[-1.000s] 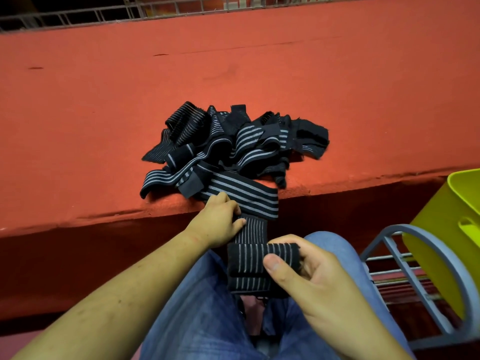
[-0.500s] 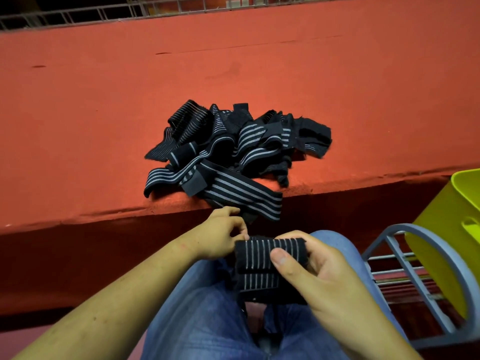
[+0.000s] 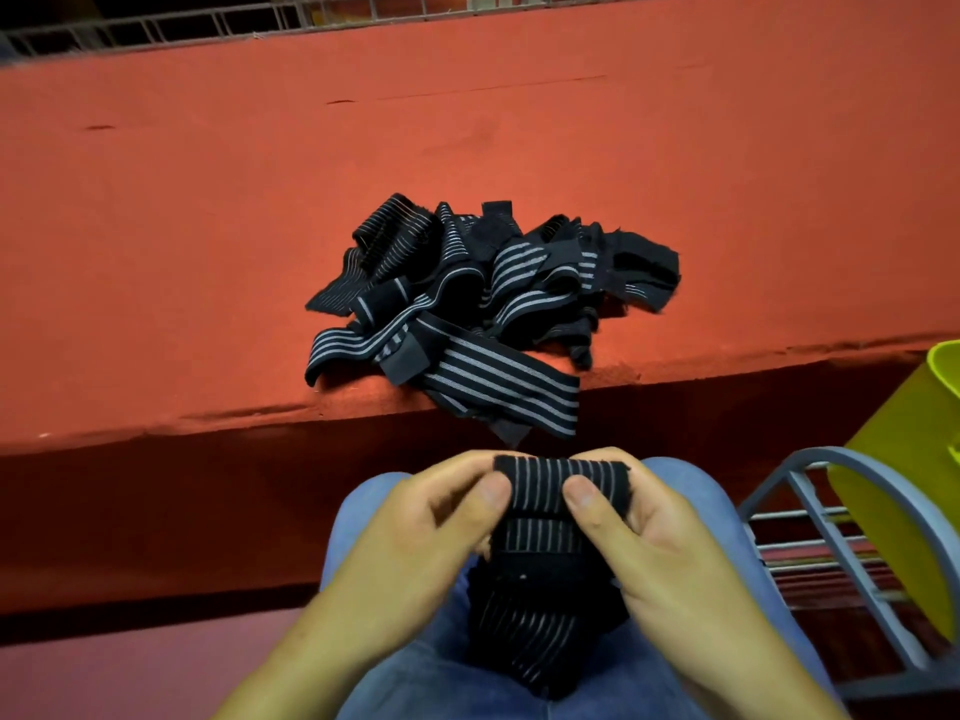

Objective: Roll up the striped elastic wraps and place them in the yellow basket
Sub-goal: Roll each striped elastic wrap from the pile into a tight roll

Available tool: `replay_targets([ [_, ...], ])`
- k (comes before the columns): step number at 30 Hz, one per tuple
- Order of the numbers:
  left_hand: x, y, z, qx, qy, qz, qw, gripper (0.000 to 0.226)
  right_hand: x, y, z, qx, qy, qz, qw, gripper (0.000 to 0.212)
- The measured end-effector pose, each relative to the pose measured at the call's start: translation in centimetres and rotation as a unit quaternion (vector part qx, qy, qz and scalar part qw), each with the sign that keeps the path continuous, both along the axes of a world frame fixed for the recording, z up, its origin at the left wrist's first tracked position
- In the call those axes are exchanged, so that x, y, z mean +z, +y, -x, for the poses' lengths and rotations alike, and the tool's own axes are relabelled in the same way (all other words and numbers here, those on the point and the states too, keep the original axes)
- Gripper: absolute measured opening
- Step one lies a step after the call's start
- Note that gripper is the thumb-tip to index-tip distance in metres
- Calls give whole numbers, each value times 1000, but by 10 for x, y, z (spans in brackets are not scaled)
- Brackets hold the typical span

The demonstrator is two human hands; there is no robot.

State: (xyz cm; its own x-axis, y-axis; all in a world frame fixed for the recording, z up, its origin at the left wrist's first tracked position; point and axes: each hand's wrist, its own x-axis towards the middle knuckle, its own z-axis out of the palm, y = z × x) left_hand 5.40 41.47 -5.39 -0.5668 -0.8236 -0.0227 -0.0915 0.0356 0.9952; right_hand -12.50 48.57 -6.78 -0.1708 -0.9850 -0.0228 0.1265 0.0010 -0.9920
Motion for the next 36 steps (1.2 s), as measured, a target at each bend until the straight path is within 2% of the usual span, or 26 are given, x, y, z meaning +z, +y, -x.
replay_targets([
  [3, 0, 11, -3, 36, 10, 37, 999, 20, -1, 0, -5, -1, -4, -9, 1000, 29],
  [5, -2, 15, -4, 54, 23, 21, 998, 17, -1, 0, -7, 11, -17, -20, 1000, 34],
  [8, -1, 17, -4, 76, 40, -5, 996, 19, 2, -1, -10, 13, -26, -18, 999, 29],
  [12, -4, 19, -5, 109, 33, 23, 993, 25, 3, -4, -6, -54, -39, -1, 998, 25],
  [14, -9, 22, -7, 92, 18, 36, 995, 25, 6, -7, 0, -88, -67, -5, 994, 27],
  [17, -16, 26, -9, 12, -21, 48, 999, 23, 10, -9, 8, -117, -71, -13, 990, 35],
  [21, -17, 25, -8, 21, -15, 47, 999, 17, 14, -10, 10, -145, -90, -16, 985, 36],
  [24, -27, 22, -10, 16, -32, 62, 997, 38, 19, -11, 9, -161, -101, -14, 982, 39],
  [27, -29, 24, -5, 5, -83, -12, 996, 61, 24, -12, 9, -162, -125, 1, 979, 40],
  [29, -29, 25, -4, -8, -129, -63, 990, 65, 29, -12, 8, -151, -142, 8, 978, 41],
  [32, -36, 31, -6, -25, -123, -95, 988, 91, 37, -12, 3, -123, -171, 7, 978, 46],
  [33, -39, 31, -8, -16, -87, -132, 987, 89, 38, -12, 3, -119, -180, 6, 976, 47],
  [35, -32, 27, -1, 51, -15, -220, 974, 60, 37, -11, 4, -113, -186, 5, 976, 48],
  [36, -26, 29, 1, 62, 3, -228, 972, 50, 38, -11, 5, -112, -194, 2, 975, 47],
])
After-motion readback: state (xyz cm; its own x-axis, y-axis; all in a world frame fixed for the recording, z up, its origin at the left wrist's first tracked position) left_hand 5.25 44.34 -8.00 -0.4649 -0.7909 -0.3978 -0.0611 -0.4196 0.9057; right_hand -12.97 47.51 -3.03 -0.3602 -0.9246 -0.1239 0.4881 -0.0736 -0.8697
